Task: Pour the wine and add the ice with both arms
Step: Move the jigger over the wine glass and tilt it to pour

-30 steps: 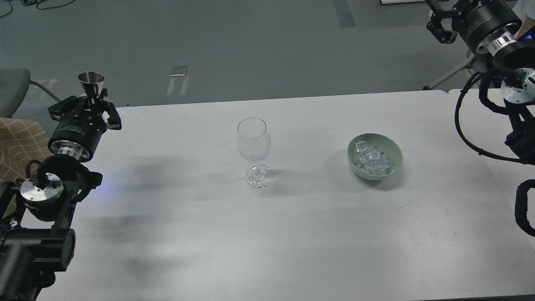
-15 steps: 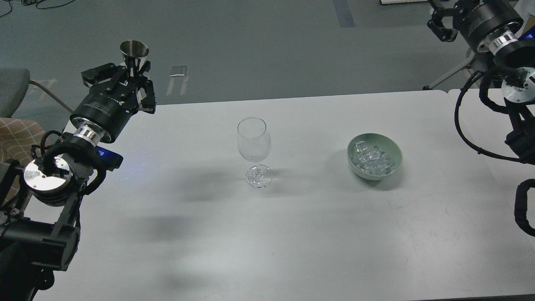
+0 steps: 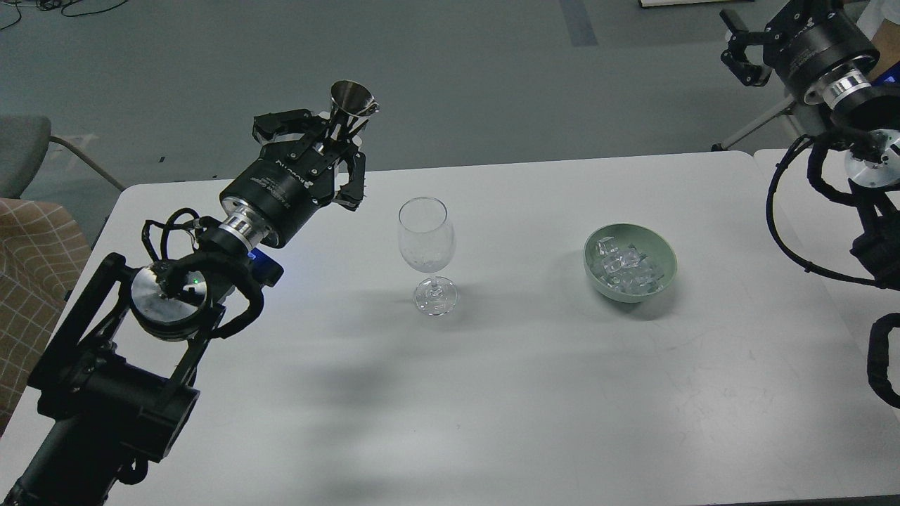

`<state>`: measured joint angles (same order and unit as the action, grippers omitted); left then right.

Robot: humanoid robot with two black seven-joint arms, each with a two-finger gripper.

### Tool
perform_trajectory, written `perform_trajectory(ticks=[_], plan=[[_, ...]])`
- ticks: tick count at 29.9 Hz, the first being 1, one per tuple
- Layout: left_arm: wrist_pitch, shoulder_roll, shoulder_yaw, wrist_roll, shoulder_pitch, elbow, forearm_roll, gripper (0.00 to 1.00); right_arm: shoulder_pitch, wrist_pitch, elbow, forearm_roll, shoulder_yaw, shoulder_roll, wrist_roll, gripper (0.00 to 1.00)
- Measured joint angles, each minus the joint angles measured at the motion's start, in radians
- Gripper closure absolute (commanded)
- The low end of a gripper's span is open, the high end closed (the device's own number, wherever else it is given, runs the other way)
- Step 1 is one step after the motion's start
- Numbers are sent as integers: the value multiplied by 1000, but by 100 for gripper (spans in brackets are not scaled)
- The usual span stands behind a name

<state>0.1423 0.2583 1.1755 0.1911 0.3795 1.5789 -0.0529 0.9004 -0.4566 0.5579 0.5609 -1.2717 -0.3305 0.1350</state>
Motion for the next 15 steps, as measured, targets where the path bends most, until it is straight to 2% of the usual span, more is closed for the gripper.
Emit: perform_trajectory(ticks=[11, 15], plan=[[-7, -33, -28, 16, 30, -86, 89, 100, -5, -2, 2, 0, -11, -5, 0, 0], [-35, -20, -33, 20, 31, -99, 116, 100, -6, -4, 2, 0, -12, -5, 0, 0]])
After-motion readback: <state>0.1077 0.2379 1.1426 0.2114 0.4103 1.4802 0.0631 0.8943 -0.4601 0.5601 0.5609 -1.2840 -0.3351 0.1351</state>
